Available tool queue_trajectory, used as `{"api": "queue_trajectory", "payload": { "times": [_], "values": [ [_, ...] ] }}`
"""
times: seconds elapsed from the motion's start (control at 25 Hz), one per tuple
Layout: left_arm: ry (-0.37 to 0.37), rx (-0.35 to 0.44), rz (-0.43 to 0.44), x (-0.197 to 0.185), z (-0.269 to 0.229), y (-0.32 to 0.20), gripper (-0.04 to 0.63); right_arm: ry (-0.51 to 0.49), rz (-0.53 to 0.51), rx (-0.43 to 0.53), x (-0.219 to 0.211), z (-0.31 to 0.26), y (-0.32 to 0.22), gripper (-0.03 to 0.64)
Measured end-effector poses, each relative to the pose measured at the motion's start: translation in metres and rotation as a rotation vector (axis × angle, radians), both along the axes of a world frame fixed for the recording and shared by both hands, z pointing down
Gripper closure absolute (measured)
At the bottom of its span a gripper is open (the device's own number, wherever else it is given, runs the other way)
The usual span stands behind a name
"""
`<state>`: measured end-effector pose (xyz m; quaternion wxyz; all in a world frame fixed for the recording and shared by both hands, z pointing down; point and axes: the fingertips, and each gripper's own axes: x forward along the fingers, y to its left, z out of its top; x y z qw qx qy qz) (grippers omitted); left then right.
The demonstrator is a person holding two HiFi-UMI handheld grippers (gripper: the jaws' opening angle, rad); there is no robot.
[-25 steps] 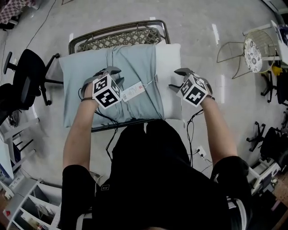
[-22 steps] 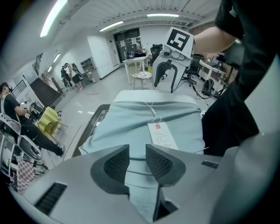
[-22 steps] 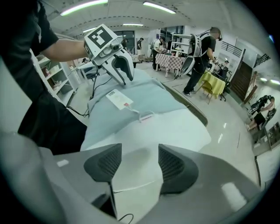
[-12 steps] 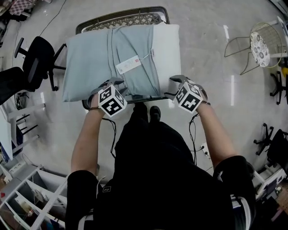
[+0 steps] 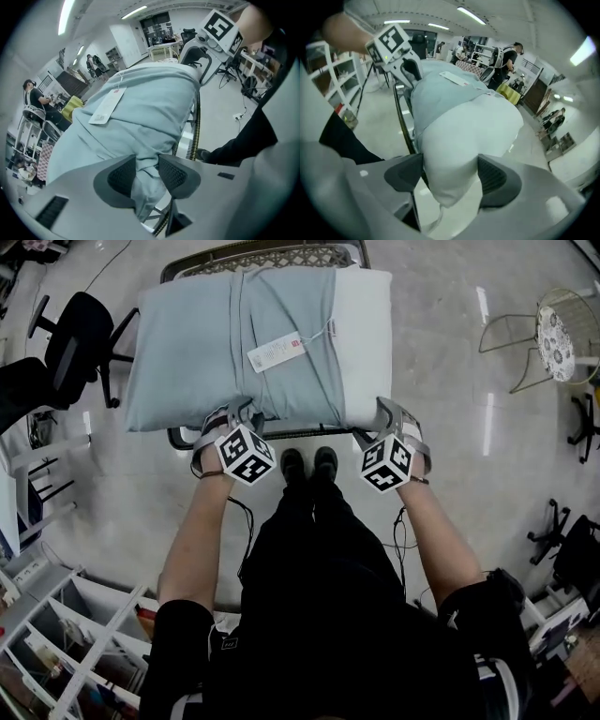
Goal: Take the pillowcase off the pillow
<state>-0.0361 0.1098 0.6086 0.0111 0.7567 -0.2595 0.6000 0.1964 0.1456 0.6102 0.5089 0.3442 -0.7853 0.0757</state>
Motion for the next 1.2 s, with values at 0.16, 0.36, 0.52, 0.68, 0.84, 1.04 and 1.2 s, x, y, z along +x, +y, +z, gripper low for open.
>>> {"api": "queue_trajectory", "payload": {
  "times": [0.16,0.36,0.52,0.68,0.84,1.04,1.2],
  "values": [
    [-0.005,0.023,0.012,-0.007,0.001,-0.009,0.522,0.118,-0.009,0.072,0.0,0.015,-0.012,0.336],
    [0.01,0.008,0.034,-0.026,-0.016,-0.005,0.571,0.065,-0.031,-0.019,0.009,-0.017,-0.017,0.391],
    [-0.009,0.031,0.045,-0.056,-0.035,-0.012,0.583,0.07,-0.038,-0.027,0.023,-0.05,-0.041,0.391],
    [-0.064,0.04,0.006,-0.097,-0.041,-0.02,0.585,0.104,-0.023,-0.013,0.042,-0.06,-0.059,0.388],
    [-0.055,-0.003,-0.064,-0.155,-0.044,-0.026,0.591,0.123,0.02,-0.052,0.06,-0.052,-0.067,0.391],
    [0.05,-0.009,0.044,-0.105,-0.048,-0.017,0.582,0.136,0.047,-0.093,0.046,-0.036,-0.058,0.407],
    [0.159,-0.009,0.103,-0.039,-0.039,0.0,0.406,0.103,0.098,-0.085,0.041,-0.04,-0.054,0.4]
  ]
}}
